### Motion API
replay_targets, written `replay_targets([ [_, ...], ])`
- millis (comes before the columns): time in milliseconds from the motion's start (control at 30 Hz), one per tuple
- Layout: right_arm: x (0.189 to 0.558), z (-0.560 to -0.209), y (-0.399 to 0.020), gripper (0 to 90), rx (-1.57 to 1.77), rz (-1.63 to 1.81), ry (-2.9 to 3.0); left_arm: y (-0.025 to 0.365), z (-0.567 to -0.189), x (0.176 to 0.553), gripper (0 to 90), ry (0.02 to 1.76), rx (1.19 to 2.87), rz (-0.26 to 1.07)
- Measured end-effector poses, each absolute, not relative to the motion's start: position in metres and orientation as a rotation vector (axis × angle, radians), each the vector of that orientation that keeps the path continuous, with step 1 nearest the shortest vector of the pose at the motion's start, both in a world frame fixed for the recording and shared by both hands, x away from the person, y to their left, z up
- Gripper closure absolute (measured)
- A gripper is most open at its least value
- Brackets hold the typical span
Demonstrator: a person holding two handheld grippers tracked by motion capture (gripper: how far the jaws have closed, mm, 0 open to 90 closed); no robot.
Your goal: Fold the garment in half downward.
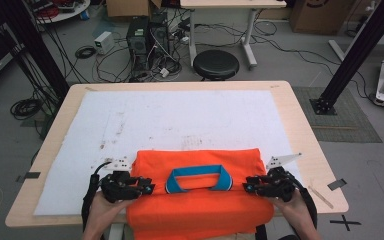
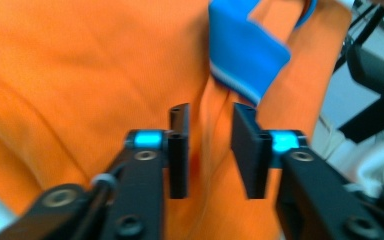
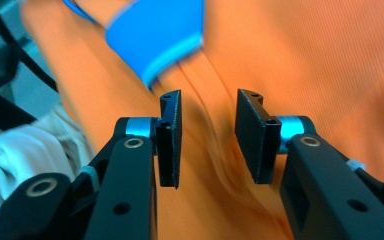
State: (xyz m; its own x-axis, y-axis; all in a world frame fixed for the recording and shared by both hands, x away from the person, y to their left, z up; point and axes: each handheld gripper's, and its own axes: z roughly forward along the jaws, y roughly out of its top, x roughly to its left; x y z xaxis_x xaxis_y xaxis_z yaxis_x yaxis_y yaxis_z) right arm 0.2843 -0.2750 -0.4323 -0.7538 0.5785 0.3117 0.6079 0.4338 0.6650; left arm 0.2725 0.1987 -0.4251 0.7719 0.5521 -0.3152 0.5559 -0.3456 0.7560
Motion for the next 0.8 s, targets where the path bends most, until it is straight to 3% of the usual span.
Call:
replay_targets([
  [233, 0.307, -0.419, -0.243, 55.1, -1.034, -1.281, -2.619, 0.170, -0.413, 0.298, 56.3, 0.774, 1.992, -0.011],
  [400, 0.327, -0.417, -0.222, 52.0, -1.019, -1.282, -2.598, 0.153, -0.416, 0.319, 53.4, 0.791, 2.019, -0.096],
  [500, 0.338, -0.425, -0.213, 52.2, -1.000, -1.228, -2.543, 0.145, -0.421, 0.322, 59.5, 0.767, 2.054, -0.144],
  [667, 0.331, -0.429, -0.211, 63.6, -0.947, -1.210, -2.541, 0.147, -0.418, 0.308, 74.5, 0.687, 2.058, -0.165],
  [800, 0.312, -0.423, -0.221, 66.4, -0.901, -1.243, -2.534, 0.151, -0.411, 0.284, 76.6, 0.614, 2.043, -0.159],
])
